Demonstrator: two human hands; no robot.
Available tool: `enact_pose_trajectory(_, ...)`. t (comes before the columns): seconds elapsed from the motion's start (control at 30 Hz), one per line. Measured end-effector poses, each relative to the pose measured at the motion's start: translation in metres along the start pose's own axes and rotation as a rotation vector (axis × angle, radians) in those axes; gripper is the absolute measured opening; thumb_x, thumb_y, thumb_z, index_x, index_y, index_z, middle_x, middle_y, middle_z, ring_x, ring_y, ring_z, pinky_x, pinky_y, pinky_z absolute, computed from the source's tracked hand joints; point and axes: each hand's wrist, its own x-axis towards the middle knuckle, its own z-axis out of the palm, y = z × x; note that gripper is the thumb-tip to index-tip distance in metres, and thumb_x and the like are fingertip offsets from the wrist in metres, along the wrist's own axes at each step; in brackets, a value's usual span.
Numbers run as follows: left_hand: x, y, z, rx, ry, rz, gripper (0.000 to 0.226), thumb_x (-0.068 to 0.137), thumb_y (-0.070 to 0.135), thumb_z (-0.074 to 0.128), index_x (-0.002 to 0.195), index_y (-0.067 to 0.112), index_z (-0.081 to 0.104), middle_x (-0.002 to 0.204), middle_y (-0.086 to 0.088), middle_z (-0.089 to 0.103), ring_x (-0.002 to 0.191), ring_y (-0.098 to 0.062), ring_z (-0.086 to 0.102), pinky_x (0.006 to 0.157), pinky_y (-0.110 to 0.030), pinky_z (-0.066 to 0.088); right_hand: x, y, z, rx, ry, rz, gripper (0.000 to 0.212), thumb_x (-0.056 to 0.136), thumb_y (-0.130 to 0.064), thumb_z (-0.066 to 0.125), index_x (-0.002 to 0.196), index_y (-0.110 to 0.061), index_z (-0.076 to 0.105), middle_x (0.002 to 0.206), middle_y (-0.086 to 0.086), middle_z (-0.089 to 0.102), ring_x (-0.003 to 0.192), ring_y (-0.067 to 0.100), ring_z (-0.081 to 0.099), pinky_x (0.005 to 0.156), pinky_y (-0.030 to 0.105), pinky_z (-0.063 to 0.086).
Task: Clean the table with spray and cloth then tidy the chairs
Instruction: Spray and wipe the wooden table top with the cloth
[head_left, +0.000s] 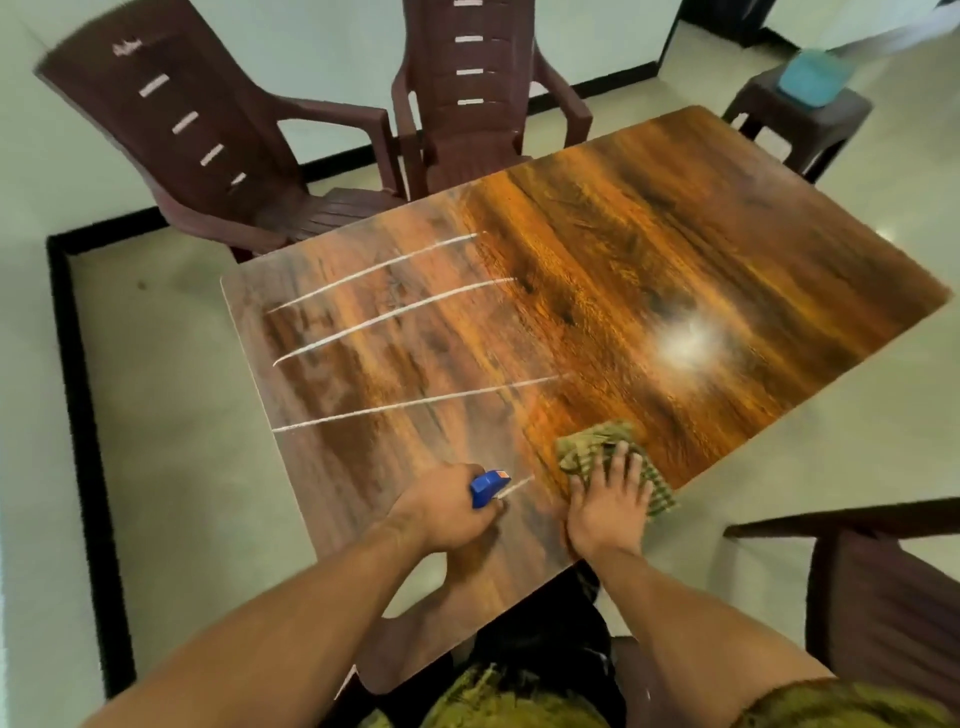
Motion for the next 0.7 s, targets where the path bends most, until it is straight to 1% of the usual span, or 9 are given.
enact_pose_trajectory(0.1, -0.003, 0.006, 0.000, 0.057, -0.031, 0.038, 0.016, 0.091, 0.039, 0.061, 0.096, 0.024, 0.060, 0.089, -0.002, 0.067, 0.082, -0.023, 0.062, 0.067, -0.029, 0.043, -0.018, 0.003, 0.007, -0.066, -0.098, -0.521, 0.067, 0.098, -0.056, 0.012, 0.160, -0.032, 0.009, 0.167, -0.003, -0.009, 0.153, 0.022, -0.016, 0.125, 0.049, -0.005)
enact_pose_trajectory(0.13, -0.002, 0.007, 0.000, 0.065, -0.041, 0.046, 0.018, 0.091, 0.039, 0.062, 0.098, 0.023, 0.061, 0.090, -0.002, 0.066, 0.082, -0.021, 0.062, 0.067, -0.029, 0.041, -0.016, 0.009, 0.002, -0.058, -0.102, -0.516, 0.069, 0.095, -0.057, 0.009, 0.160, -0.033, 0.010, 0.166, -0.006, -0.010, 0.154, 0.021, -0.014, 0.125, 0.048, -0.004)
enact_pose_trajectory(0.23, 0.002, 0.008, 0.001, 0.048, -0.068, 0.059, 0.019, 0.090, 0.041, 0.063, 0.098, 0.024, 0.060, 0.090, -0.002, 0.066, 0.084, -0.022, 0.063, 0.069, -0.029, 0.044, -0.013, 0.001, 0.002, 0.069, -0.010, -0.025, 0.066, 0.100, -0.053, 0.012, 0.161, -0.027, 0.008, 0.167, 0.002, -0.014, 0.154, 0.025, -0.014, 0.122, 0.045, -0.009)
enact_pose_trajectory(0.27, 0.004, 0.007, 0.002, 0.044, -0.071, 0.058, 0.019, 0.090, 0.041, 0.063, 0.099, 0.024, 0.060, 0.091, -0.002, 0.067, 0.084, -0.022, 0.063, 0.070, -0.029, 0.044, -0.015, -0.012, 0.005, 0.050, -0.011, 0.006, 0.065, 0.102, -0.051, 0.015, 0.161, -0.025, 0.006, 0.167, 0.005, -0.015, 0.153, 0.027, -0.017, 0.121, 0.046, -0.011)
enact_pose_trajectory(0.4, 0.012, 0.004, 0.007, 0.047, -0.116, 0.045, 0.030, 0.088, 0.043, 0.065, 0.109, 0.022, 0.066, 0.098, -0.002, 0.071, 0.087, -0.020, 0.066, 0.074, -0.030, 0.050, -0.016, -0.007, 0.017, -0.048, -0.068, -0.538, 0.062, 0.103, -0.052, 0.023, 0.160, -0.032, 0.011, 0.168, -0.001, -0.007, 0.152, 0.021, -0.018, 0.125, 0.049, -0.003)
enact_pose_trajectory(0.43, 0.015, 0.003, 0.007, 0.049, -0.129, 0.046, 0.031, 0.088, 0.045, 0.065, 0.109, 0.022, 0.065, 0.097, -0.002, 0.071, 0.086, -0.020, 0.066, 0.076, -0.032, 0.053, -0.007, 0.001, 0.014, -0.030, -0.041, -0.478, 0.061, 0.103, -0.050, 0.024, 0.160, -0.033, 0.012, 0.169, -0.001, -0.003, 0.152, 0.020, -0.017, 0.125, 0.048, -0.003)
enact_pose_trajectory(0.53, 0.025, 0.002, -0.002, 0.031, -0.114, 0.035, 0.029, 0.089, 0.047, 0.063, 0.107, 0.024, 0.065, 0.094, -0.001, 0.070, 0.084, -0.020, 0.065, 0.077, -0.036, 0.054, 0.013, -0.010, 0.003, 0.162, 0.056, 0.195, 0.062, 0.105, -0.045, 0.027, 0.161, -0.026, 0.008, 0.169, 0.006, -0.007, 0.154, 0.027, -0.015, 0.123, 0.049, -0.006)
enact_pose_trajectory(0.57, 0.030, 0.004, -0.006, 0.031, -0.083, 0.031, 0.026, 0.089, 0.046, 0.062, 0.104, 0.024, 0.064, 0.092, -0.001, 0.070, 0.082, -0.020, 0.065, 0.076, -0.036, 0.054, 0.015, -0.028, 0.004, 0.152, 0.051, 0.232, 0.063, 0.105, -0.045, 0.026, 0.161, -0.024, 0.006, 0.168, 0.007, -0.010, 0.154, 0.029, -0.015, 0.123, 0.051, -0.007)
enact_pose_trajectory(0.7, 0.049, 0.010, -0.023, 0.085, 0.030, 0.004, 0.019, 0.091, 0.041, 0.060, 0.095, 0.022, 0.061, 0.087, -0.004, 0.070, 0.080, -0.025, 0.066, 0.071, -0.034, 0.052, 0.008, -0.041, 0.014, 0.001, -0.044, -0.445, 0.060, 0.104, -0.050, 0.022, 0.159, -0.034, 0.004, 0.166, -0.005, -0.011, 0.153, 0.023, -0.018, 0.123, 0.058, 0.002)
